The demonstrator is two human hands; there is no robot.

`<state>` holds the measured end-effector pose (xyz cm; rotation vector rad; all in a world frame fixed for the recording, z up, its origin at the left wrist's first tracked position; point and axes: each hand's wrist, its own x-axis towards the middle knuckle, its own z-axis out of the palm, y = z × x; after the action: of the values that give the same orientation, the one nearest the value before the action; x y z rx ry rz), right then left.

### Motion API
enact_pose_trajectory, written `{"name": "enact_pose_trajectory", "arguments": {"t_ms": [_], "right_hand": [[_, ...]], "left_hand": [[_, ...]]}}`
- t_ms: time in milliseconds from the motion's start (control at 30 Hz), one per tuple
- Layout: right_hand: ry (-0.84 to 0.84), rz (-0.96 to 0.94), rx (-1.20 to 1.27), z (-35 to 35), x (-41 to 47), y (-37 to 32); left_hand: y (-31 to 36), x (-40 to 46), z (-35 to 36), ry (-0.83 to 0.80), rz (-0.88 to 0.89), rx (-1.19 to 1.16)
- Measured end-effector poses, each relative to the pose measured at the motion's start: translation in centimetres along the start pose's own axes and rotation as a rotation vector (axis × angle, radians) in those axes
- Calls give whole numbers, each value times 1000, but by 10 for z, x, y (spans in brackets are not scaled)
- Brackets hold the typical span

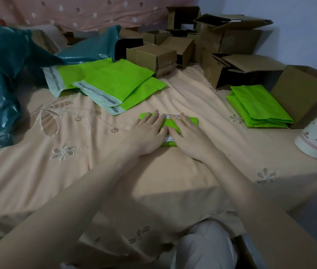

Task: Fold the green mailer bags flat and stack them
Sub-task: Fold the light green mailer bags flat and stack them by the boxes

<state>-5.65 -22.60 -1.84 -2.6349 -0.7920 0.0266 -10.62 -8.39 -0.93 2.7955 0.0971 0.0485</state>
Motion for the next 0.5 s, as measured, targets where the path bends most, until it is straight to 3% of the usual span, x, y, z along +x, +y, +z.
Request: {"name": "enact_pose_trajectory", "arguments": {"t_ms": [100, 200, 300, 400, 500], "right_hand": [[38, -12, 30, 2, -2, 4], [280, -93, -110, 1, -15, 2], [400, -191, -163, 6, -33, -18], [409, -289, -184, 22, -49, -44], [373, -286, -218, 32, -54, -60]], "left_hand": [[-9, -5, -7, -46, 49, -205], [-26, -23, -14, 65, 89, -355], [-41, -48, -13, 213, 156, -151], [-42, -68, -3, 175, 175, 71], [-35, -79, 4, 177, 147, 127]]}}
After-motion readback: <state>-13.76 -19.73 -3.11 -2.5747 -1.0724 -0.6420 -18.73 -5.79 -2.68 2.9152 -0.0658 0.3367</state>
